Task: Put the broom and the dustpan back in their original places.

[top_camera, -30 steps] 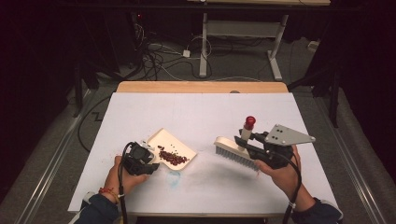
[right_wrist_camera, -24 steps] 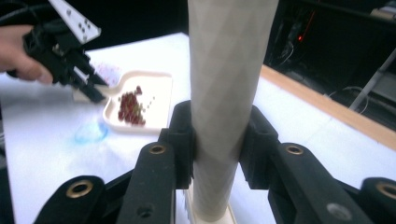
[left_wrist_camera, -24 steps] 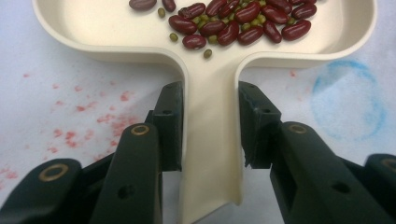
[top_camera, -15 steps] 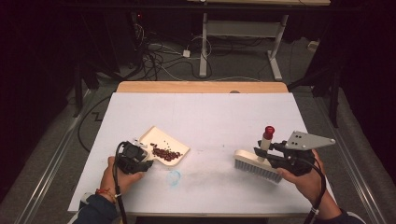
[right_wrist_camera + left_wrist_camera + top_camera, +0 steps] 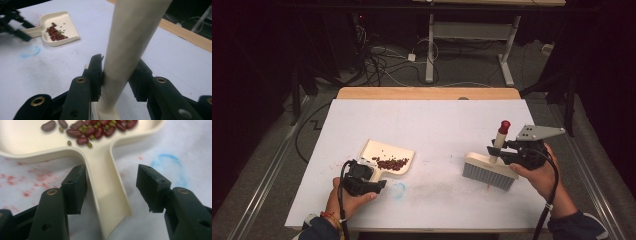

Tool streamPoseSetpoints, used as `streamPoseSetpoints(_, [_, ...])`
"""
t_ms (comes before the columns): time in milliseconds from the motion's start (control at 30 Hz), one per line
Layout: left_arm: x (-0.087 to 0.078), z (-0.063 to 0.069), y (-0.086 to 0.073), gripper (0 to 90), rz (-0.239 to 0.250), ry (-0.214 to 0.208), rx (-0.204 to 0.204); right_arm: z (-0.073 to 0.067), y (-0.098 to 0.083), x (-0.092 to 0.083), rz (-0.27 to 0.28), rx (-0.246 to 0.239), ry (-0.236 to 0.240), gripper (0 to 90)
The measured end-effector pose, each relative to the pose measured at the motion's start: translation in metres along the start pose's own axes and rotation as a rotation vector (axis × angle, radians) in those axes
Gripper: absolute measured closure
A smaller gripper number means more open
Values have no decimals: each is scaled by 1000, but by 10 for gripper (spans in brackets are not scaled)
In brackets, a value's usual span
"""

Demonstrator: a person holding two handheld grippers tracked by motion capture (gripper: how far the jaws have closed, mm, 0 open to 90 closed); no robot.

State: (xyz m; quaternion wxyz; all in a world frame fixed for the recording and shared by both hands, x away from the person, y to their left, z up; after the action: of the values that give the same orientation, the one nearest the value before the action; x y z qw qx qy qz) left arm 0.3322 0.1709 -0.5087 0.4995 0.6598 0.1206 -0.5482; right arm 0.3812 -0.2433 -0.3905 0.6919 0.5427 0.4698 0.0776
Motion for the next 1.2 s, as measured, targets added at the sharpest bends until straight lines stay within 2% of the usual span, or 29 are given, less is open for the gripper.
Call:
streamPoseSetpoints(67, [-1, 5, -1, 404, -2, -14, 24, 7, 4, 9, -10, 14, -4, 652])
streamPoseSetpoints(133, [-2, 10, -2, 404, 2, -22, 47, 14, 7, 17, -16, 32, -32, 634])
streamPoseSetpoints(233, [-3, 18, -3, 404, 3, -40, 97, 28, 10, 31, -30, 78, -54, 617])
streamPoseSetpoints(367, [-3, 21, -2, 387, 13, -34, 148, 43, 13, 52, -64, 97, -133, 573])
streamPoseSetpoints(500, [-8, 21, 1, 322, 86, -28, 204, 61, 16, 77, -100, 135, -229, 475])
streamPoseSetpoints(533, [-10, 22, 2, 309, 103, -14, 231, 65, 16, 83, -97, 163, -249, 453])
streamPoseSetpoints(600, [-13, 22, 2, 256, 148, 35, 275, 70, 15, 91, -101, 174, -279, 436])
streamPoseSetpoints(667, [-16, 23, 1, 235, 189, 50, 314, 74, 16, 95, -73, 172, -321, 413])
streamPoseSetpoints(733, [-18, 22, 1, 209, 225, 76, 352, 76, 18, 95, -24, 188, -334, 398])
streamPoseSetpoints(800, [-18, 20, -1, 209, 240, 72, 358, 77, 20, 94, -10, 183, -360, 395])
streamPoseSetpoints(933, [-22, 10, -7, 209, 263, 81, 349, 76, 18, 93, 11, 189, -352, 388])
streamPoseSetpoints(1000, [-24, 7, -10, 218, 280, 101, 356, 75, 16, 90, 36, 190, -347, 388])
streamPoseSetpoints(1100, [-28, 5, -15, 230, 296, 121, 367, 75, 12, 86, 72, 194, -342, 375])
streamPoseSetpoints(1200, [-30, 3, -17, 226, 301, 127, 366, 72, 11, 82, 77, 197, -319, 354])
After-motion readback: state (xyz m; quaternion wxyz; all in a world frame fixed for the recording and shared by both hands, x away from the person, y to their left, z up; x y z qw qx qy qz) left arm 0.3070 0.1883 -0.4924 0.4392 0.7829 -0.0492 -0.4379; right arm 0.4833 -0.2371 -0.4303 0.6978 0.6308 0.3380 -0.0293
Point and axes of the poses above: each handheld gripper's, and its own axes: x roughly forward along the jaws, y roughly out of its top, z roughly to its right, the point moved 4 cm from there along x, roughly forward along the jaws, and after that the axes turned 5 degrees about x, right-handed, at the moved point
